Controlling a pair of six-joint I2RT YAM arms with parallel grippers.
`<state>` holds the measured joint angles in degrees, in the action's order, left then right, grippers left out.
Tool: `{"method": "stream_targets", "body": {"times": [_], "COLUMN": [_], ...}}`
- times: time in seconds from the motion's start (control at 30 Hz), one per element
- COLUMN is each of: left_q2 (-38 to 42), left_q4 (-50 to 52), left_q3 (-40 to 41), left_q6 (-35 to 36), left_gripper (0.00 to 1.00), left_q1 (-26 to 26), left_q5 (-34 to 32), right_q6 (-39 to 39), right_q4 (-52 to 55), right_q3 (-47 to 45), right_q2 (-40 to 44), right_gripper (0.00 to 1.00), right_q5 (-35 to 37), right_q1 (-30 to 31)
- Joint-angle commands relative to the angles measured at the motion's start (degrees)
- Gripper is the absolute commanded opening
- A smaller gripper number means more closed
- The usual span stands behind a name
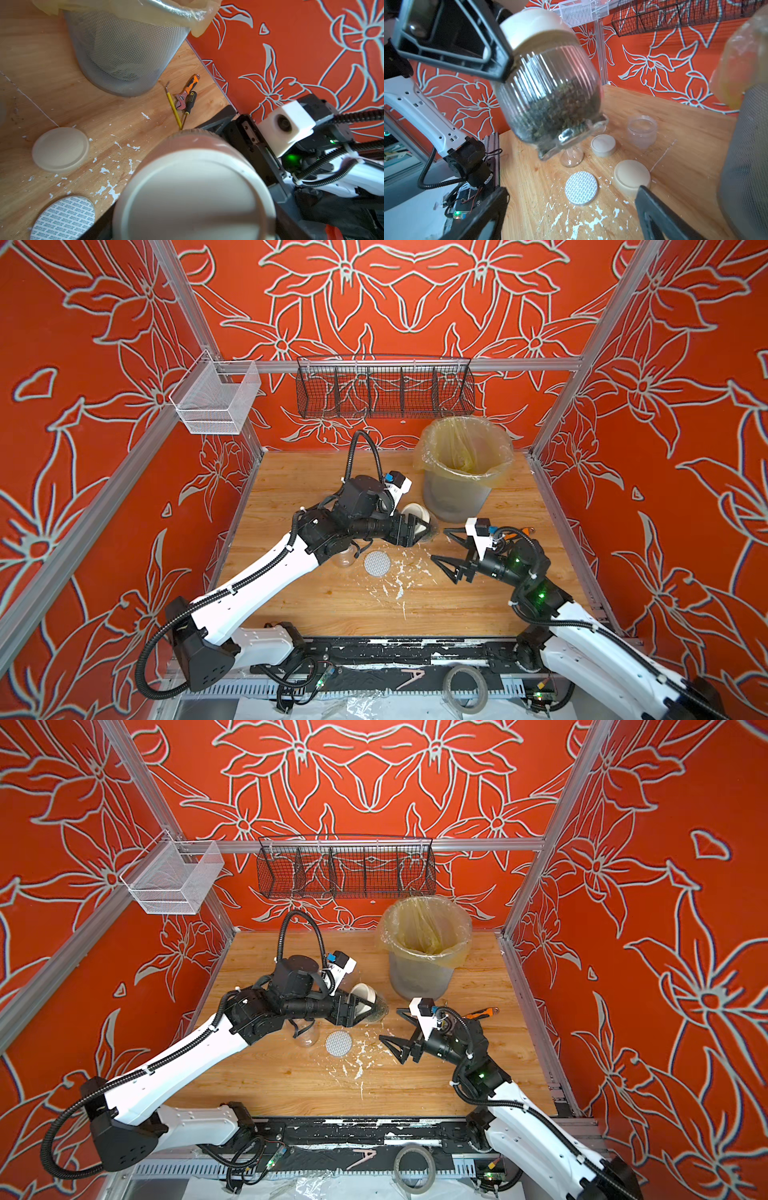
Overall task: Empty moldy tea leaves from jars
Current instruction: Pick up the jar from the center of the board.
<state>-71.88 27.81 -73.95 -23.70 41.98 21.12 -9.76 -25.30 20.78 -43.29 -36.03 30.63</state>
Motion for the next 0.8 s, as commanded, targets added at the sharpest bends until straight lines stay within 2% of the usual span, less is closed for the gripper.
{"method": "stream_targets", "body": {"times": [0.0,0.13,0.3,0.4,0.5,0.67,0.77], "left_q2": [1.0,0.2,-1.0,-1.6,-1.8,-2.5,-3.2], "left_q4": [-0.3,-0.5,-0.2,0.3,0.3,-0.3,-0.3], "left_q3": [-1.9,-2.3,-2.9,-3.3,-3.3,-3.4,-3.8], "left_q6": [-0.8,-1.1,-1.1,-1.0,-1.0,-1.8,-4.8], "left_gripper": [0.21,0.2,0.19,0.19,0.19,0.19,0.23], "left_q1": [-0.5,-0.7,-0.7,-0.7,-0.7,-0.8,-0.9], "left_q5": [5.3,8.1,10.3,10.9,11.3,11.8,10.2], "right_q6": [7.5,8.7,9.7,9.4,9.0,9.3,12.3], "right_q4": [-9.8,-14.9,-15.5,-15.4,-14.1,-12.5,-9.1], "right_q3": [3.0,4.5,7.2,8.3,9.3,9.7,10.4], "right_q2": [-3.2,-6.9,-10.7,-12.1,-12.7,-12.8,-12.3], "right_gripper": [0.97,0.98,0.97,0.93,0.84,0.62,0.55], "right_q5": [-3.6,-3.1,-3.3,-3.6,-3.6,-2.7,0.8], "right_q1": [1.9,3.4,4.4,4.8,5.0,5.5,6.1]}}
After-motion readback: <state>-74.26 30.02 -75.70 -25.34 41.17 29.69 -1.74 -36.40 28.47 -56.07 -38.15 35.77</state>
